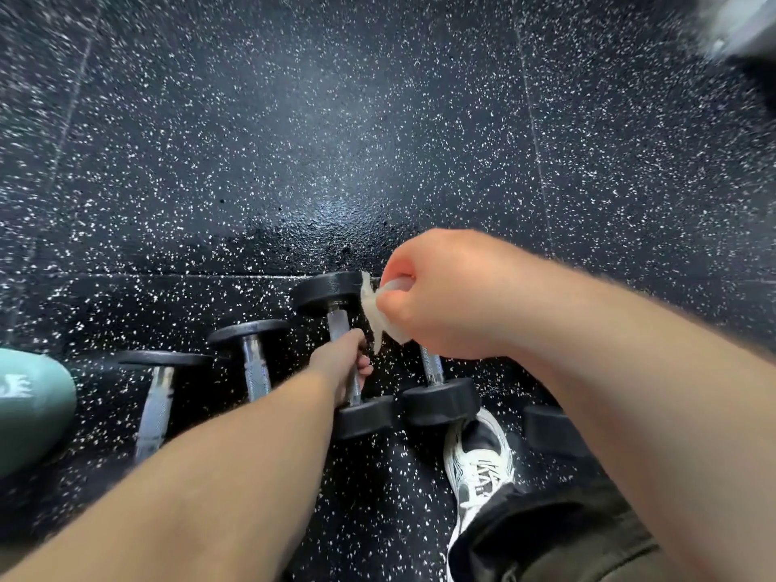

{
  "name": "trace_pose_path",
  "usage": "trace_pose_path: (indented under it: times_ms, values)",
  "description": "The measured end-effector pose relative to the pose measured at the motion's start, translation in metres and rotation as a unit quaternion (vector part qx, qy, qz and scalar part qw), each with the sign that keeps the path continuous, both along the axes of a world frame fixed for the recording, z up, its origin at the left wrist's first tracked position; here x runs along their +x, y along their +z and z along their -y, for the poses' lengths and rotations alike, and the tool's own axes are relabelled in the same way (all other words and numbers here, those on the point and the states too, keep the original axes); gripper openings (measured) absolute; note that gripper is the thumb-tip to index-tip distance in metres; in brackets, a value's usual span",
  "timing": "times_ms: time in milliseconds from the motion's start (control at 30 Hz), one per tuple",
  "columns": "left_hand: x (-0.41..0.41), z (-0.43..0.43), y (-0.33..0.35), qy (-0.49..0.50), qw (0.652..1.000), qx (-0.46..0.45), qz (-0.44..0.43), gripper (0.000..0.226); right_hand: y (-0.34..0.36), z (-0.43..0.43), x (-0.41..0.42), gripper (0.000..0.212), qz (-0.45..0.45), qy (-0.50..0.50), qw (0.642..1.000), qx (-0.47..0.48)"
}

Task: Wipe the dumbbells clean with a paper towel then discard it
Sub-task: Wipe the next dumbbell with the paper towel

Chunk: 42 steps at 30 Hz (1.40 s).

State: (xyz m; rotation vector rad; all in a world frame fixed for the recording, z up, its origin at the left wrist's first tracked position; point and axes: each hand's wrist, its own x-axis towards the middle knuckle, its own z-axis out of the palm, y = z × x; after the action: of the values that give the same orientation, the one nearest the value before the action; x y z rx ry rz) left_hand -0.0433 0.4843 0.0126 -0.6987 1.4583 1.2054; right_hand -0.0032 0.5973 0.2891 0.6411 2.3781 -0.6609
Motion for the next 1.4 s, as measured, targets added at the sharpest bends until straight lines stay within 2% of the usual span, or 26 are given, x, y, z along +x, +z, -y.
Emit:
trace_pose_path:
  times_ms: [133,233,300,400,500,633,733,833,933,1067,1300,1400]
  values:
    - [-0.016,-0.005,0.048,-0.095,0.995,0.02,-0.035,0.012,0.01,0.002,0.003,0.024,-0.026,-0.004,1.0,0.005]
    - [-0.024,-0.005,0.083,-0.173,0.979,-0.007,-0.106,0.029,0.022,0.003,0.005,0.026,-0.046,-0.006,0.999,0.018]
    - [-0.025,-0.007,0.106,-0.201,0.966,-0.021,-0.161,0.031,0.031,0.004,0.008,0.026,-0.06,-0.011,0.998,0.023]
    - [-0.02,-0.013,0.146,-0.197,0.956,-0.013,-0.217,0.026,0.041,0.006,0.01,0.023,-0.068,-0.008,0.997,0.032]
    - [-0.021,-0.012,0.179,-0.205,0.951,-0.004,-0.232,0.041,0.05,0.01,0.012,0.022,-0.071,-0.004,0.996,0.047]
    - [-0.031,-0.002,0.213,-0.205,0.945,-0.036,-0.253,0.016,0.051,0.011,0.016,0.022,-0.09,-0.021,0.994,0.064]
    - [-0.029,0.005,0.243,-0.184,0.943,-0.014,-0.275,0.018,0.049,0.007,0.019,0.019,-0.085,-0.021,0.992,0.089]
    - [-0.024,0.017,0.263,-0.153,0.95,0.02,-0.272,0.011,0.048,0.007,0.021,0.016,-0.081,-0.032,0.992,0.094]
    - [-0.017,0.027,0.264,-0.112,0.964,0.044,-0.238,0.016,0.041,0.011,0.025,0.014,-0.089,-0.056,0.992,0.075]
    - [-0.009,0.024,0.257,-0.095,0.969,0.04,-0.225,0.011,0.038,0.016,0.027,0.011,-0.123,-0.093,0.987,0.048]
    - [-0.002,0.01,0.253,-0.089,0.971,0.066,-0.211,0.016,0.025,0.015,0.023,0.027,-0.175,-0.192,0.966,0.009]
    - [0.0,0.004,0.258,-0.082,0.975,0.089,-0.188,0.022,0.017,0.013,0.025,0.032,-0.197,-0.267,0.939,-0.096]
